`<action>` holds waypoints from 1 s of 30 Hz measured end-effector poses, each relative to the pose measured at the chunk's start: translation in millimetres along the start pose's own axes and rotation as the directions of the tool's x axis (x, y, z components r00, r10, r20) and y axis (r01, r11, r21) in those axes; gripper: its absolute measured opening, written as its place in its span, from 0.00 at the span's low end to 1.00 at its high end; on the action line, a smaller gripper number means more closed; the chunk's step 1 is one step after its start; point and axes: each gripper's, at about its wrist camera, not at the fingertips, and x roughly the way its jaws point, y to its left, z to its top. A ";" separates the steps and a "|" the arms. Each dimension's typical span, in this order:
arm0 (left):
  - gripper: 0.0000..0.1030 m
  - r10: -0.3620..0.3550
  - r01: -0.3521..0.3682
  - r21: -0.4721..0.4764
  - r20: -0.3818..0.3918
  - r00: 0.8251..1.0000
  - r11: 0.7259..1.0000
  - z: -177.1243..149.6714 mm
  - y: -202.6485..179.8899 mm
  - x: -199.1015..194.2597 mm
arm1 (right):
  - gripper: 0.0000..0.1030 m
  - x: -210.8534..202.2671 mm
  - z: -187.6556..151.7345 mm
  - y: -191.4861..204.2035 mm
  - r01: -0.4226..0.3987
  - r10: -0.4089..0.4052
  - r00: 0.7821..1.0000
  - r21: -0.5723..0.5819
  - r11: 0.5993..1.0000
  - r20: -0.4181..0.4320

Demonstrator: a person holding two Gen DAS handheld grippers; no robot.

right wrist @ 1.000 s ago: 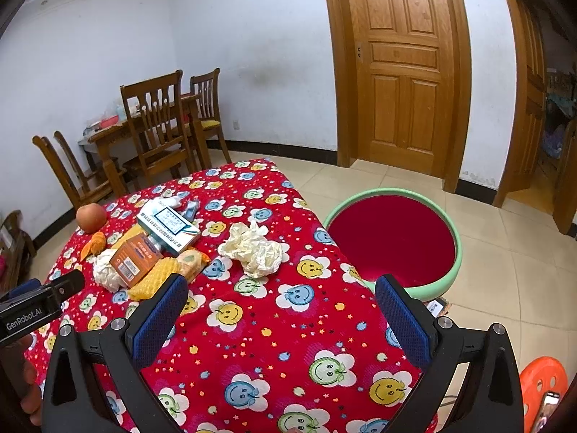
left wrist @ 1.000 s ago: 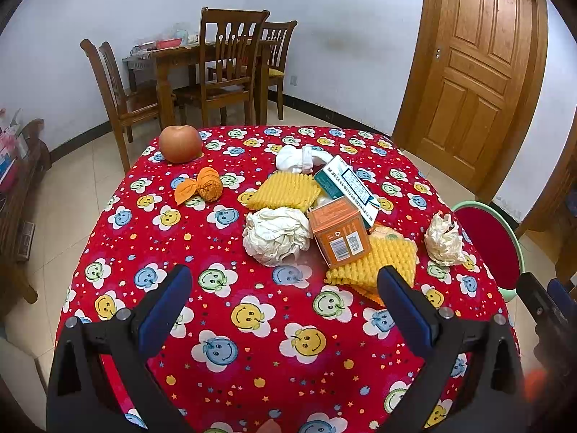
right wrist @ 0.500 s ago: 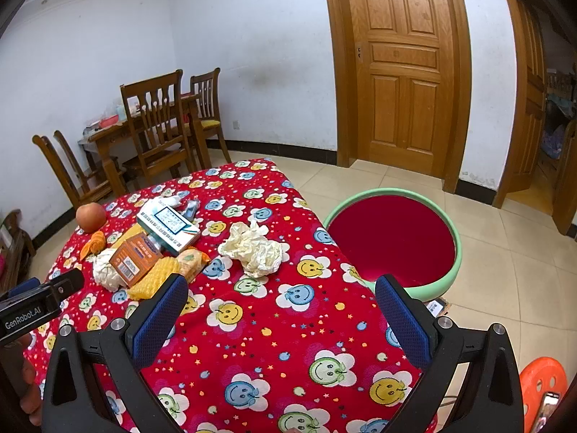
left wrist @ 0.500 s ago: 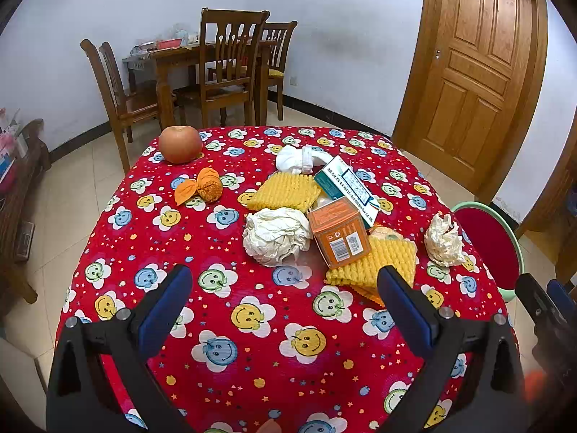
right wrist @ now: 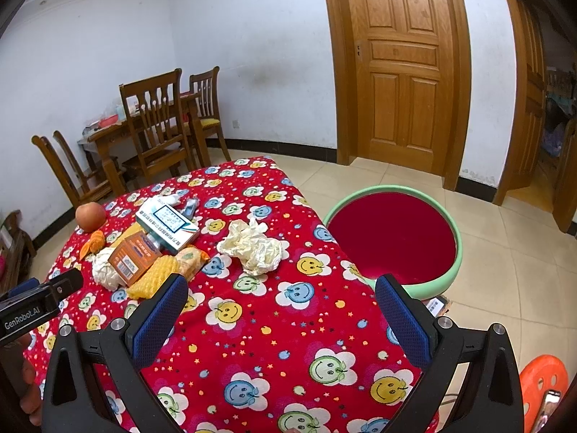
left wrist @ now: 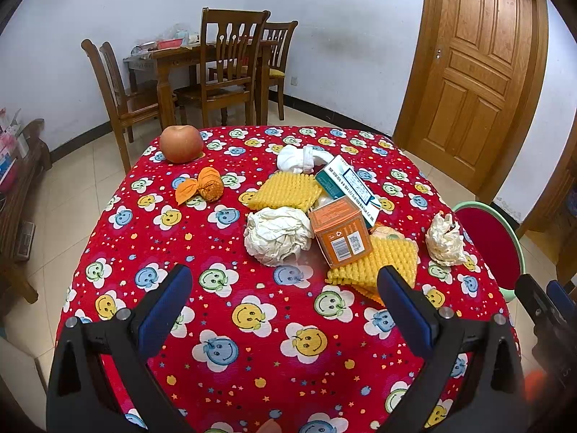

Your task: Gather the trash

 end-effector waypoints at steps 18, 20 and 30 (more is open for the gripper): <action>0.98 0.018 -0.018 0.003 -0.020 1.000 1.000 6.6 2.7 16.1 | 1.00 15.2 -2.9 -0.3 -0.004 0.004 0.999 0.014 1.000 -0.033; 0.98 0.028 -0.028 0.003 -0.024 0.999 1.000 6.5 4.3 21.6 | 1.00 19.3 -3.0 -0.1 -0.004 0.005 0.999 0.016 1.000 -0.041; 0.98 0.062 -0.062 -0.002 -0.059 0.996 0.998 14.7 12.7 50.9 | 1.00 48.3 8.1 -0.6 -0.016 0.017 0.996 0.007 1.000 -0.082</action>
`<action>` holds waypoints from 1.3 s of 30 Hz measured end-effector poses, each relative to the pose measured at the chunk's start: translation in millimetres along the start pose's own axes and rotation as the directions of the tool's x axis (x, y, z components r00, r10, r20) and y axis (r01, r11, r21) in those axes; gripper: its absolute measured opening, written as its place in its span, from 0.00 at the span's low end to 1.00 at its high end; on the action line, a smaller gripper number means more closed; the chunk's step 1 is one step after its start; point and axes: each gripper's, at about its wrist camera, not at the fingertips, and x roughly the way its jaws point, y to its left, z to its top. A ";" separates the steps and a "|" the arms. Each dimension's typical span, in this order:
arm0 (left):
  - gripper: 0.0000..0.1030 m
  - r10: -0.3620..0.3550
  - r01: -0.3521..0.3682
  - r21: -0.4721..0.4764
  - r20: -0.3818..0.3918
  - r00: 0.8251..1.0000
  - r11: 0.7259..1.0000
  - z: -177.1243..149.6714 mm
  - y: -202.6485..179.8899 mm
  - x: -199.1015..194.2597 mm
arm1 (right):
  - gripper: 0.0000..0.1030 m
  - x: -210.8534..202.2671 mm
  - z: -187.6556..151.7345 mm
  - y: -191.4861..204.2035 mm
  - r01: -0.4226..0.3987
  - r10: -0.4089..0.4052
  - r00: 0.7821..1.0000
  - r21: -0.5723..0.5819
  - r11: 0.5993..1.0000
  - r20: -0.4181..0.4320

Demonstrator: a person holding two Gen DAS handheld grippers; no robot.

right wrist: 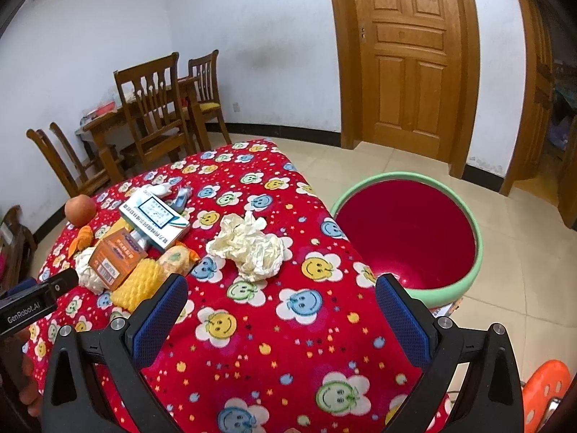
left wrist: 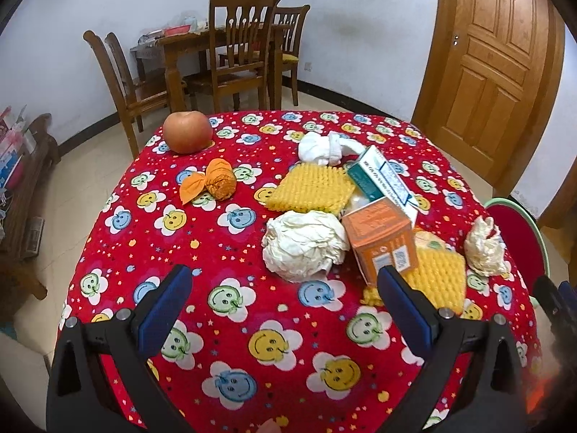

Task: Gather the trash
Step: 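Grasp the crumpled white tissue with the right gripper while the left gripper grasps another tissue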

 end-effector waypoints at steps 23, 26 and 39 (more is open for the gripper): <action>0.75 -0.119 0.100 -0.115 -0.170 0.978 0.988 8.9 12.5 65.3 | 1.00 70.4 20.4 1.8 -0.040 0.034 0.990 -0.038 0.999 -0.134; 0.67 -0.145 0.121 -0.131 -0.188 0.971 0.984 7.5 10.3 70.7 | 1.00 75.3 21.1 2.5 -0.048 0.042 0.989 -0.038 0.998 -0.141; 0.40 -0.185 0.169 -0.111 -0.150 0.971 0.979 5.7 7.6 59.6 | 0.49 93.7 11.9 -2.1 -0.137 0.140 0.967 0.028 0.990 -0.215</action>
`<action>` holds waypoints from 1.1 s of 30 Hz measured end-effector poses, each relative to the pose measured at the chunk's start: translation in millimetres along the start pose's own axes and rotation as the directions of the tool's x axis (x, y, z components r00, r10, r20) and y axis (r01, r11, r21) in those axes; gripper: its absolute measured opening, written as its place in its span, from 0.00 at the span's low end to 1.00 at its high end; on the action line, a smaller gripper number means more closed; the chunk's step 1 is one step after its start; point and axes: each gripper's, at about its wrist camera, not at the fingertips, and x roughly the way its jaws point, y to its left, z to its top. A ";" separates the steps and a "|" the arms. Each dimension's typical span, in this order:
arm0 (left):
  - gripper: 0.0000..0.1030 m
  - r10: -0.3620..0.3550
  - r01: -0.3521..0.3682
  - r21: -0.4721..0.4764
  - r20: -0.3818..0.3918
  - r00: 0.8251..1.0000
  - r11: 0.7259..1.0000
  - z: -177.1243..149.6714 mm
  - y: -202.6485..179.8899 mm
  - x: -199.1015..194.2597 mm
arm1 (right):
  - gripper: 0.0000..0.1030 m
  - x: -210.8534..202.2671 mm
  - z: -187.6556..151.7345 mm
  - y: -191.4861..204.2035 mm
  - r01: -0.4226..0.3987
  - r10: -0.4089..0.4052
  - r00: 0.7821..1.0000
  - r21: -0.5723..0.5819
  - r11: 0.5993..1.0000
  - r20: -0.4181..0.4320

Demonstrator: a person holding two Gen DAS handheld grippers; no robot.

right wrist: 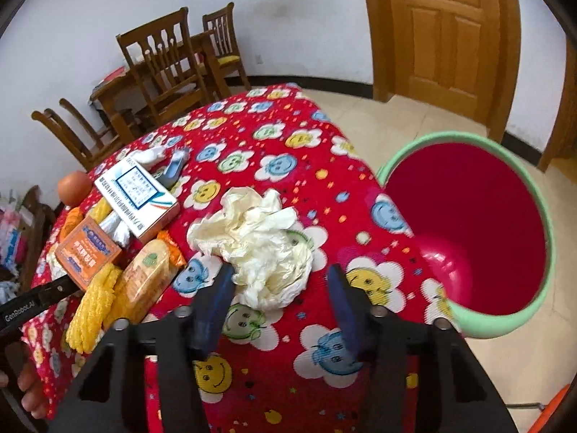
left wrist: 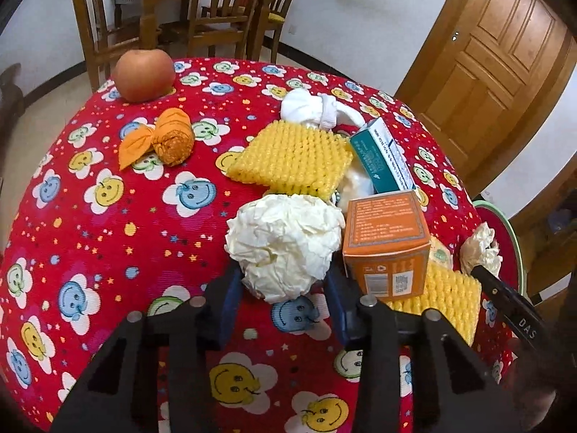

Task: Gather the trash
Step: 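Grasp the crumpled white tissue with the right gripper while the left gripper grasps another tissue, then carry the tissue over the red bin and open the right gripper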

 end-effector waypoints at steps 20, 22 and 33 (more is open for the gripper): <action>0.39 -0.049 0.044 0.036 0.137 0.989 0.998 0.1 -9.0 -63.0 | 0.17 -52.7 -2.5 0.1 -0.007 0.007 0.991 0.003 1.000 0.134; 0.39 -0.061 0.054 0.049 0.148 0.987 0.997 0.6 -14.7 -68.2 | 0.17 -59.3 -2.9 -1.4 -0.006 0.005 0.989 0.004 1.000 0.147; 0.39 -0.149 0.127 0.158 0.137 0.979 0.979 2.3 -70.0 -73.2 | 0.17 -94.9 -5.0 -26.7 0.038 -0.048 0.975 0.049 0.998 0.215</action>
